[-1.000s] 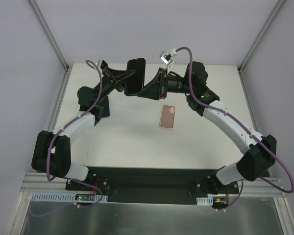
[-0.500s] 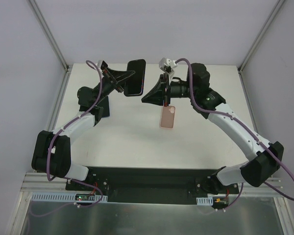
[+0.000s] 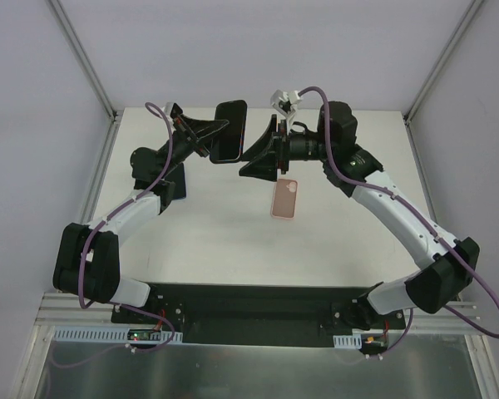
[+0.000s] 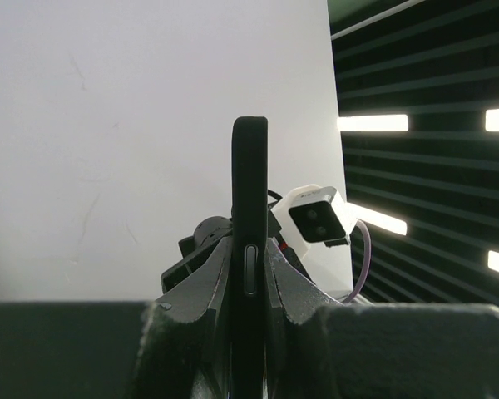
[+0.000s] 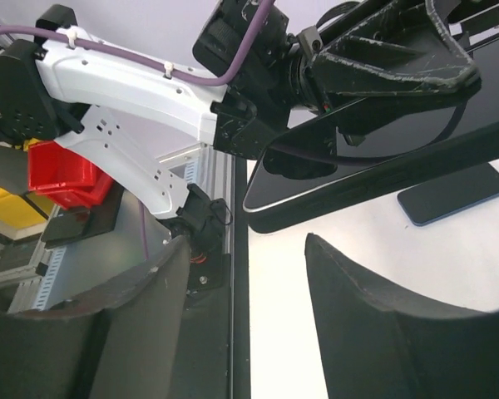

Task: Take the phone out of the phone case
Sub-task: Remove the phone case from the phone.

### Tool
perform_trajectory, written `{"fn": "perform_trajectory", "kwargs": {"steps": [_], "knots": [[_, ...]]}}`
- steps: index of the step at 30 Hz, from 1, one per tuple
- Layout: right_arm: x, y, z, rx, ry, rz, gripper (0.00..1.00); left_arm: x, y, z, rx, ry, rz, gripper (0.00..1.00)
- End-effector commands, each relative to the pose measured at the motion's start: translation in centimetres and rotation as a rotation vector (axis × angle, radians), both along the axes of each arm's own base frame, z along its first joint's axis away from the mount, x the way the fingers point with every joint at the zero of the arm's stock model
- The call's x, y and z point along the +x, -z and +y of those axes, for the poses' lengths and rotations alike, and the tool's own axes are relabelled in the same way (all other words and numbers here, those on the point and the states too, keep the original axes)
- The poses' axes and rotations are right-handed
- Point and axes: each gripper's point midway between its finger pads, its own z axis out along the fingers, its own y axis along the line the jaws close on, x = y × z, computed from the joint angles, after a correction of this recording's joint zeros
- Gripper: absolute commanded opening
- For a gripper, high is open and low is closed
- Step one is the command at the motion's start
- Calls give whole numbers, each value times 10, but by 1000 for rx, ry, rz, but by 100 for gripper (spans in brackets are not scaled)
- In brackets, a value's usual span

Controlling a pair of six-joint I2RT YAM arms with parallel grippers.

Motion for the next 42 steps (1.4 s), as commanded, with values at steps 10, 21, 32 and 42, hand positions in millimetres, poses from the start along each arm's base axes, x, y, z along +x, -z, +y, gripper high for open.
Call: {"fn": "perform_trajectory", "kwargs": {"steps": [10, 21, 32, 42], "knots": [[6, -34, 17, 117, -36, 134, 60, -58, -76, 24, -219, 121, -160, 0], [9, -40, 19, 138, -40, 135, 45, -59, -73, 24, -214, 118, -159, 0], [10, -36, 21, 129, -57, 138, 4, -61, -73, 24, -214, 123, -157, 0], [-7, -34, 15, 116, -133, 41, 2, -50, -56, 19, -160, 129, -78, 0]]}}
